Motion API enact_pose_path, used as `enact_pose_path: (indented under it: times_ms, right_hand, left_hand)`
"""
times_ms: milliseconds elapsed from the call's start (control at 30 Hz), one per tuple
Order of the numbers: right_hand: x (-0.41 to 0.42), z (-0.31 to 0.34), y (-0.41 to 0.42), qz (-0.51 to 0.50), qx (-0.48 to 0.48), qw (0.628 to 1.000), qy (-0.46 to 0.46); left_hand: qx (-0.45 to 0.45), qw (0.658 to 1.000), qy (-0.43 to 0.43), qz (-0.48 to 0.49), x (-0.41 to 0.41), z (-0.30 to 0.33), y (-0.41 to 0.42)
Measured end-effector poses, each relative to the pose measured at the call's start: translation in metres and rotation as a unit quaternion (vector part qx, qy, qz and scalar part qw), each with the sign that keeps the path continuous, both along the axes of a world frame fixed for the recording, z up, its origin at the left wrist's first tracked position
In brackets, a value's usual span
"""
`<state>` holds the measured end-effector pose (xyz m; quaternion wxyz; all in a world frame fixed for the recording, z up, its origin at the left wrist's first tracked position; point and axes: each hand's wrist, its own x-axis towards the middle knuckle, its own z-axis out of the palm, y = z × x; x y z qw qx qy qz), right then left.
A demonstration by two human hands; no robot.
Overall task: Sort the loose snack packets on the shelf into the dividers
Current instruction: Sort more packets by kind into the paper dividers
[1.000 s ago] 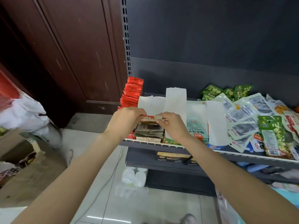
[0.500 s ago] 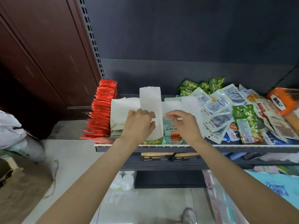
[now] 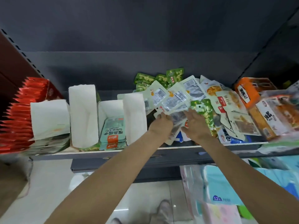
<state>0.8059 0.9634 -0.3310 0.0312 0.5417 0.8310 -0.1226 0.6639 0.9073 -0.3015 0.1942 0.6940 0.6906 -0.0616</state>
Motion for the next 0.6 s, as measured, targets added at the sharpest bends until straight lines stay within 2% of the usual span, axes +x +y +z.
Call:
enact_pose_path:
  times_ms: [67, 133, 200, 333, 400, 500, 600]
  right_hand:
    - [0.011, -0.003, 0.017, 0.040, 0.001, 0.998, -0.050]
    - [0.019, -0.005, 0.029, 0.060, -0.042, 0.997, -0.037]
    - [0.024, -0.005, 0.034, 0.065, -0.090, 0.994, -0.020]
    - [0.028, -0.008, 0.039, 0.084, -0.061, 0.994, -0.036]
    - [0.028, -0.009, 0.039, 0.083, -0.062, 0.994, -0.026]
    - [0.027, -0.005, 0.036, 0.075, -0.047, 0.996, 0.008]
    - [0.025, 0.007, 0.032, 0.088, 0.047, 0.992, 0.077]
  left_hand:
    - [-0.044, 0.998, 0.031, 0.029, 0.012, -0.013, 0.016]
    - [-0.066, 0.995, 0.072, 0.028, 0.016, -0.023, 0.025]
    - [-0.067, 0.989, 0.130, 0.013, 0.018, -0.032, 0.029]
    - [-0.038, 0.981, 0.180, -0.058, 0.025, -0.027, 0.026]
    - [-0.002, 0.979, 0.180, -0.091, 0.026, -0.018, 0.023]
    - [0.079, 0.976, 0.191, -0.074, 0.025, -0.002, 0.021]
    - [0.201, 0.969, 0.141, -0.024, 0.022, 0.017, 0.018]
